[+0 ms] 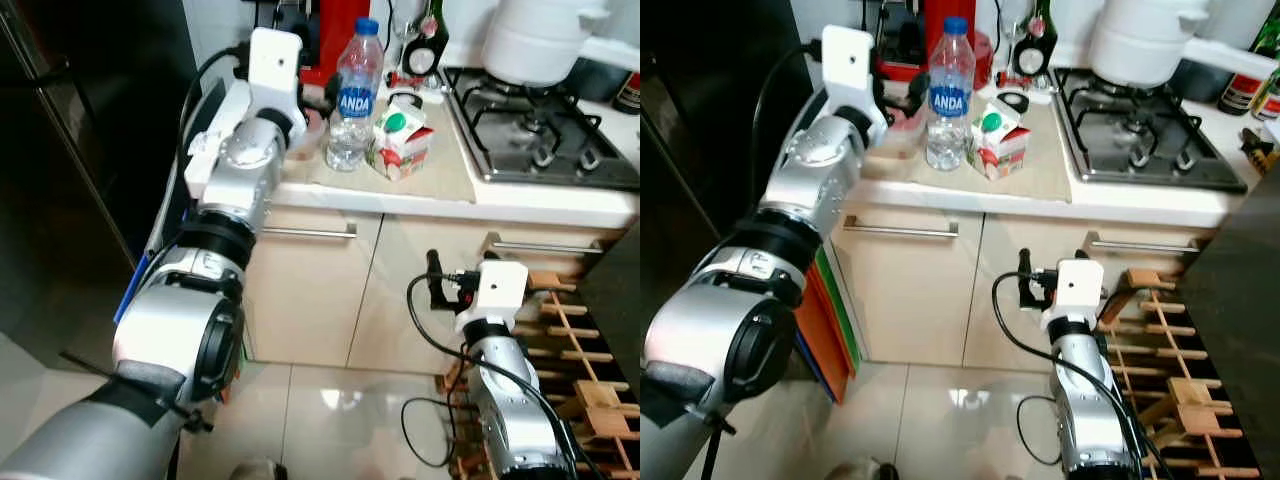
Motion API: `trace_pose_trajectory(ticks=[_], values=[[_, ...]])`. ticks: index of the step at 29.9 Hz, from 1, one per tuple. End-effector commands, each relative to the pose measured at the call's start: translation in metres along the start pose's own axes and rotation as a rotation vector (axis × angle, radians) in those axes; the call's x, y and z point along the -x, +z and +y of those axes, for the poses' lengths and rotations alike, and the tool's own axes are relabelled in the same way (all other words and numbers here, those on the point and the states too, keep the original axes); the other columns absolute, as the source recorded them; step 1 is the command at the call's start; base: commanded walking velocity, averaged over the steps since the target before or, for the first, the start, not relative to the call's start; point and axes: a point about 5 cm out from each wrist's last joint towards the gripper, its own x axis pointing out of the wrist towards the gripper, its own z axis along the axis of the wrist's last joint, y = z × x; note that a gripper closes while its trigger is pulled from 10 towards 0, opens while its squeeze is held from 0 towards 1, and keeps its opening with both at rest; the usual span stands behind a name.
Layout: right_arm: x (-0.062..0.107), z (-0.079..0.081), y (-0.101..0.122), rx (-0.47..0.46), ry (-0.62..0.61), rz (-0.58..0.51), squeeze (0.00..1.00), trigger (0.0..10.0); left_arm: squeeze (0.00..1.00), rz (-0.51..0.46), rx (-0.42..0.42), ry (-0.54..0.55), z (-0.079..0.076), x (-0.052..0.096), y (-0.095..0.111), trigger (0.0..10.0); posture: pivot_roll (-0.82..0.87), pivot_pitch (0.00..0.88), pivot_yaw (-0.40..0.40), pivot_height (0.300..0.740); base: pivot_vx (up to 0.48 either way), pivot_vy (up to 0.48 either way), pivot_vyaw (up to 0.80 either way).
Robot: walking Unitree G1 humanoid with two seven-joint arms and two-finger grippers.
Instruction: Restocking fridge
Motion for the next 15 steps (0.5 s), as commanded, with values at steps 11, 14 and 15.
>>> trace_pose_trajectory(ticks=[11, 14, 15], values=[[0.004, 0.006, 0.001, 0.019, 0.039, 0.015, 0.00, 10.0, 0.00, -0.089, 0.002, -0.040, -0.017, -0.015, 0.035, 10.0, 0.04, 0.014, -0.013, 0.740, 0.000, 0.000, 0.00], [0.005, 0.009, 0.000, 0.015, 0.040, 0.018, 0.00, 10.0, 0.00, -0.107, -0.012, -0.068, -0.023, -0.017, 0.042, 10.0, 0.02, 0.015, -0.003, 0.740, 0.000, 0.000, 0.00], [0.005, 0.009, 0.000, 0.015, 0.040, 0.018, 0.00, 10.0, 0.00, -0.107, -0.012, -0.068, -0.023, -0.017, 0.042, 10.0, 0.02, 0.015, -0.003, 0.740, 0.000, 0.000, 0.00]])
